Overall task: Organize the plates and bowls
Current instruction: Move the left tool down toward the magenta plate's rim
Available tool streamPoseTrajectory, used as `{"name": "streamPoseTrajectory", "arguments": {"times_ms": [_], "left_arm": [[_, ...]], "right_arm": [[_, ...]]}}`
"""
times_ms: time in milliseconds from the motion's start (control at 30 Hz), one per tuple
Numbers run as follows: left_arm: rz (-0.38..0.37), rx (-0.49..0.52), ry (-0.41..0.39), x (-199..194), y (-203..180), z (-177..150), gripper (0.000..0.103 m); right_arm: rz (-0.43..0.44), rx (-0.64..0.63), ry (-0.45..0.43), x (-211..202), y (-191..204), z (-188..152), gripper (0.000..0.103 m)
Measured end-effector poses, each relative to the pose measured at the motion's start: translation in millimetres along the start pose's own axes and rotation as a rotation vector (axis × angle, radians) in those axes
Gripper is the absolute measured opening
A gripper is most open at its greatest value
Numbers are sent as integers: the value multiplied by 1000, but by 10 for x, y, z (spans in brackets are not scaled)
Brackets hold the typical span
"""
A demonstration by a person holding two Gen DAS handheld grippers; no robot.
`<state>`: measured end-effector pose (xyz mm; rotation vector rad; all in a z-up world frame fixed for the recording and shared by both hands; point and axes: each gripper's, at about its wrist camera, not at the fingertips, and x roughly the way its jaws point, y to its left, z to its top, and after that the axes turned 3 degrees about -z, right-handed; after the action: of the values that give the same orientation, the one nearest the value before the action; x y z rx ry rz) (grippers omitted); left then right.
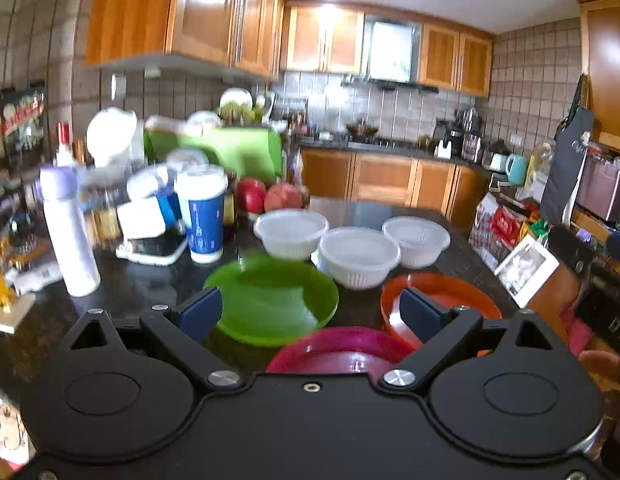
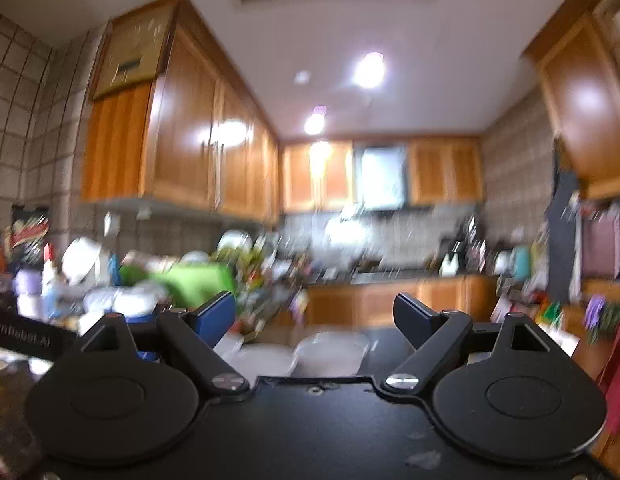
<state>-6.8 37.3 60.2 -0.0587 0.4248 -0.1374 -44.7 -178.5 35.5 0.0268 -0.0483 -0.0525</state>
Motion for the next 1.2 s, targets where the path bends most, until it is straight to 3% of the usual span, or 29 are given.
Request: {"name": "streamPoseTrajectory", "arguments": {"times_ms": [100,233,500,733,833,933,1067,1200], "left_arm": [[15,-8,-36,-2,-6,-13,95],[11,-20,18,89,40,-46,91],[-51,-24,241,422,230,-240,87],[-69,-3,389,638,375,-413,86],[-67,10,410,695,408,-447,76],[-101,20,445,758,440,-463,75],[-132,16,493,847,498,-476,61],[-145,35,507,899,514,-465,61]], "right_arm": [[24,-16,-44,-28,-3,58,103],[79,-32,-32,4,5,36,96],[240,15,311,412,-65,-164,83],[256,-7,557,618,48,-518,80],[241,7,638,620,87,-648,79],[204,4,678,632,134,-748,76],[174,23,707,687,179,-812,72],[136,36,742,751,218,-854,51]]}}
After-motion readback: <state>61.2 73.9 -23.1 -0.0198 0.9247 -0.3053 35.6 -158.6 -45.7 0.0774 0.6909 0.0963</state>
